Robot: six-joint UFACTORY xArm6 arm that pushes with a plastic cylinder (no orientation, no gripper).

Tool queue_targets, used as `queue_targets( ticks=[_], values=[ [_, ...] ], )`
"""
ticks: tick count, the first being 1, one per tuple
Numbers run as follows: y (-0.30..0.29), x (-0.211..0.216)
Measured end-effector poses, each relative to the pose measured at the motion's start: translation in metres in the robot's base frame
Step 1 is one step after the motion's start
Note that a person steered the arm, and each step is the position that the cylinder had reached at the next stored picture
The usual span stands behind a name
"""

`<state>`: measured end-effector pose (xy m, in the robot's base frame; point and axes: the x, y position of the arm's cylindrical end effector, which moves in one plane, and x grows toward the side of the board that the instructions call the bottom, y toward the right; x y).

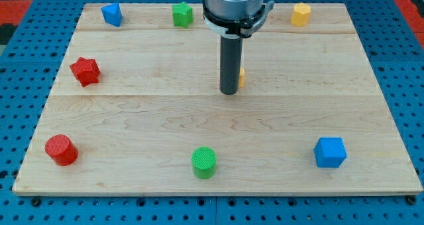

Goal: Move the yellow heart to the center

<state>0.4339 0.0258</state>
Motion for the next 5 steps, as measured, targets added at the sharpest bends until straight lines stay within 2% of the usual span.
queue_targets(
  ticks=[1, 2, 3, 5],
  values=[
    [0.026, -0.006],
    [0.077, 0.001],
    [0.068, -0.036],
    [0.009, -0.030]
  ],
)
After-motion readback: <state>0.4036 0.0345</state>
